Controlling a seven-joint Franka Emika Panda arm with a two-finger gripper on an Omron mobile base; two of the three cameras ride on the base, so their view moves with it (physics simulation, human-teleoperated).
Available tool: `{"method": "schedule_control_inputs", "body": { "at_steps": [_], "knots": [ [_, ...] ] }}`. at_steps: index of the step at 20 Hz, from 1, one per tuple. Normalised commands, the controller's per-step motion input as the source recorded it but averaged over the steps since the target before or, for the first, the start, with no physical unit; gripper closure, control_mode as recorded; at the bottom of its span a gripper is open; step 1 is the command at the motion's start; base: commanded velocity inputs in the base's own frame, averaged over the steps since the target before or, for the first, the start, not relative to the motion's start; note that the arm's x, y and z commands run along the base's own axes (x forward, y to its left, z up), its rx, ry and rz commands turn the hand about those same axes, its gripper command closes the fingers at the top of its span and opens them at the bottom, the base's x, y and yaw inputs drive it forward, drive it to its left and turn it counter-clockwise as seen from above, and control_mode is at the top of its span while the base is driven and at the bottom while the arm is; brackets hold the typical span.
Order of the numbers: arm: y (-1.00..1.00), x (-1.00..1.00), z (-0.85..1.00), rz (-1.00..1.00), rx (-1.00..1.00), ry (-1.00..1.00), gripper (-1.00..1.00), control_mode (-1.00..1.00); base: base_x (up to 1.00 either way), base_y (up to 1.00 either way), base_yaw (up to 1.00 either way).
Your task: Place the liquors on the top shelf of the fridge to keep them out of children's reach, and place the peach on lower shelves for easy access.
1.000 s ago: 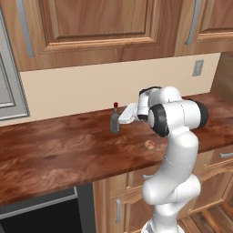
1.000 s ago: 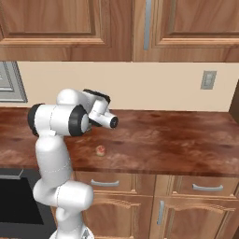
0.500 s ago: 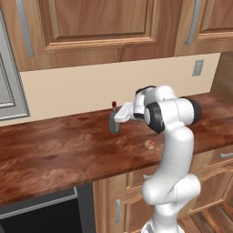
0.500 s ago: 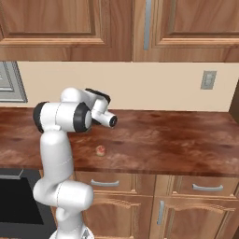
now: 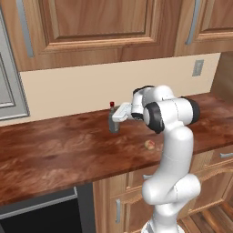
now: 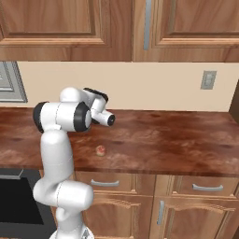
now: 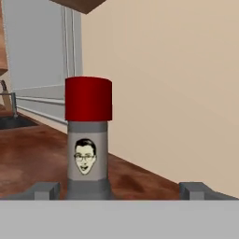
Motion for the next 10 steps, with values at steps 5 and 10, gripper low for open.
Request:
{"method": "schedule_control_inputs", "body": {
  "at_steps": [5, 10],
  "knots": [
    [0.0, -0.02, 0.0, 0.0, 0.0, 0.0, -1.0, -1.0, 0.0, 0.0, 0.0],
    [0.01, 0.0, 0.0, 0.0, 0.0, 0.01, -1.0, -1.0, 0.0, 0.0, 0.0]
  ]
}}
